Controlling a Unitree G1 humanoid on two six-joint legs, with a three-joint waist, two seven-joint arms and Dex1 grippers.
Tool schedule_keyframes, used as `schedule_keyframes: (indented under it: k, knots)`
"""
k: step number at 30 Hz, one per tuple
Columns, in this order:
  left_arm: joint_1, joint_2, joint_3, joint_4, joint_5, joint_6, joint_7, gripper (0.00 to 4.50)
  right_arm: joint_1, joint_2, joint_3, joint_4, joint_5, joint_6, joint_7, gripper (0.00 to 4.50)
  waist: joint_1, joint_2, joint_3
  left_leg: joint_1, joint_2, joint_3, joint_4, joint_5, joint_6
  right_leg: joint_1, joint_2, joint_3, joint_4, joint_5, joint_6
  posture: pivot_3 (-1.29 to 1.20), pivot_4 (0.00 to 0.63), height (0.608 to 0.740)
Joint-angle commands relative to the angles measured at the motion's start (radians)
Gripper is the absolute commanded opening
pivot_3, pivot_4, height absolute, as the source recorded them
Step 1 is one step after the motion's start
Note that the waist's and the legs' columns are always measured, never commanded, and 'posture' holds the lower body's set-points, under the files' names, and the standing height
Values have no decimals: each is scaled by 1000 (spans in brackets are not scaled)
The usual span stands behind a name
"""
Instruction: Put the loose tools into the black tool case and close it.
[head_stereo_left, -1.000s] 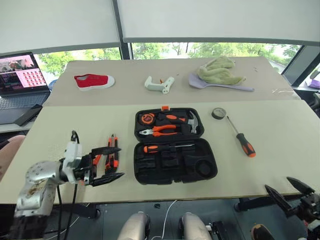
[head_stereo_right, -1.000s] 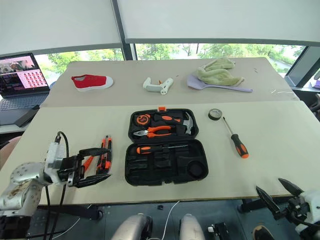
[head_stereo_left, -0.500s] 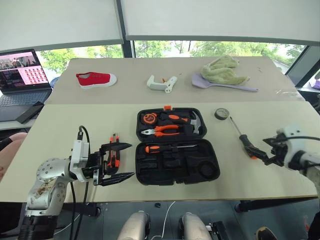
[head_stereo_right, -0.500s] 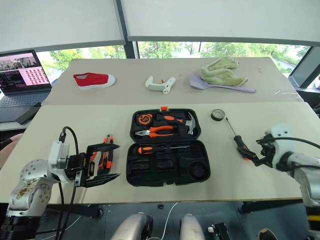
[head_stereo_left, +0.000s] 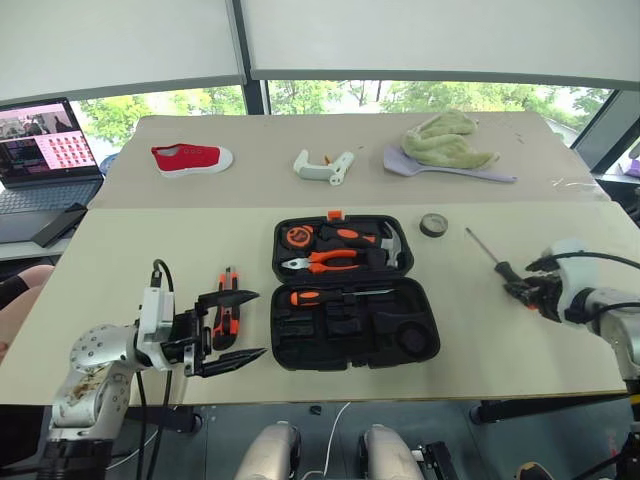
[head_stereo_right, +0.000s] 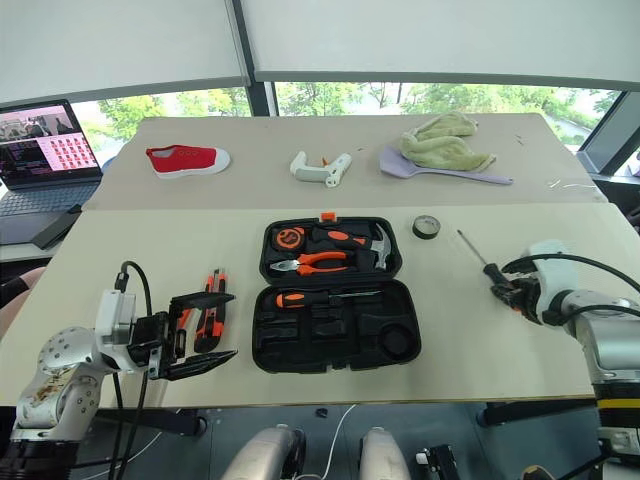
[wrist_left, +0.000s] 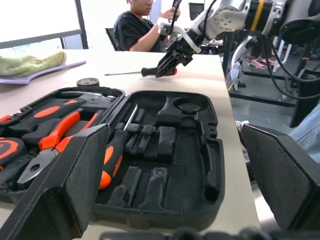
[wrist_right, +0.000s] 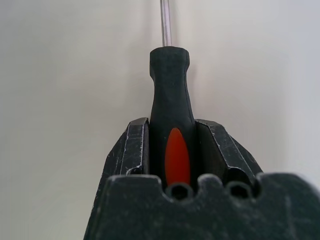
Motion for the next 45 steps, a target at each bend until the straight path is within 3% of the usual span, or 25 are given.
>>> schedule_keyframes:
  k: [1,5,11,20,45]
  knots:
    - [-12,4,33,4,-15,-19,17,4500,-64,-35,-15,-74,43,-378,263,1037,-7,0,0,0,0,0,0,0,0,0,0,0,0,0,0,0,150,740]
    - [6,22,51,39,7,-44,11,4500,-192,-46,136,-100,105,-504,633,1037,-34,2,1,2,2,1,0,0,-1,0,4,1,0,0,0,0,150,740]
    - [81,49,91,17,23,-63,30,4500,-399,4,398,-76,4,-435,826,1037,-44,-1,3,3,5,0,-1,-2,-2,1,5,1,-1,0,0,0,150,740]
    - [190,39,91,-131,17,-33,117,4500,-466,117,592,-33,-201,-361,760,1037,-15,-2,3,-10,3,0,1,-2,-2,-15,1,3,2,1,-1,0,150,740]
    - [160,47,54,-175,26,11,190,4500,-469,189,632,3,-286,-426,786,1037,-22,-2,3,-9,2,0,1,-2,-3,-15,3,3,2,2,-2,0,150,740]
